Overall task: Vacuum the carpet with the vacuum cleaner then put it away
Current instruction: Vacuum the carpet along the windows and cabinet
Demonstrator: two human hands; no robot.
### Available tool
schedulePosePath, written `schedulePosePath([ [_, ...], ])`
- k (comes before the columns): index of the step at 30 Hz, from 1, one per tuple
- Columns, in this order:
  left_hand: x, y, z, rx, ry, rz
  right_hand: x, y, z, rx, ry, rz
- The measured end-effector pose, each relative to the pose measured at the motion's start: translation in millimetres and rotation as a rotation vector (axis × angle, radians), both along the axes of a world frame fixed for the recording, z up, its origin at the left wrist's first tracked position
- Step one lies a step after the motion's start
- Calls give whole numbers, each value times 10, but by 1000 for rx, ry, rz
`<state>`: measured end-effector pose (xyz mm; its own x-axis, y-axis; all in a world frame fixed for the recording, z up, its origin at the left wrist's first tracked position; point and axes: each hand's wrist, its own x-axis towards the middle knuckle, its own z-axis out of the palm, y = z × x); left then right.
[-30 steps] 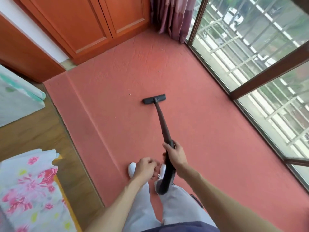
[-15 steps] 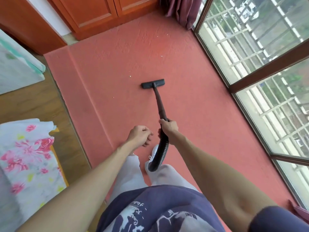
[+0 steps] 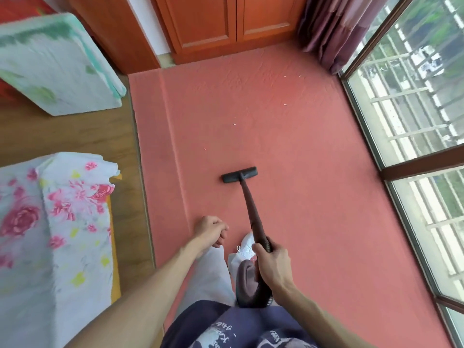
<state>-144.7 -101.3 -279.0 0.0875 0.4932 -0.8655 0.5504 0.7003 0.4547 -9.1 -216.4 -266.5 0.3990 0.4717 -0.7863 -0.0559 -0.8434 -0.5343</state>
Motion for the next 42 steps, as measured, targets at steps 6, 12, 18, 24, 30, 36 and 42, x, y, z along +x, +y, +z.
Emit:
schedulePosePath([
  [6,-181,-64,-6,-2,-1,89,-6,281,24,8,41,127],
  [12,-221,-70,63,26,-16,110,-42,1046,-166,21,88,163],
  [18,-395,-33,126,58,-28,162,-222,1878,-594,23,118,154],
  [24,-632,44,29,44,39,150,-325,1863,-757,-45,117,146],
  [30,-502,216,-7,61,90,18,-373,929,-385,-59,113,143],
  [36,-322,326,14,90,84,-100,-67,737,-225,-58,32,243],
  [42,-406,376,33,79,82,-54,-59,1539,-467,-59,105,236],
])
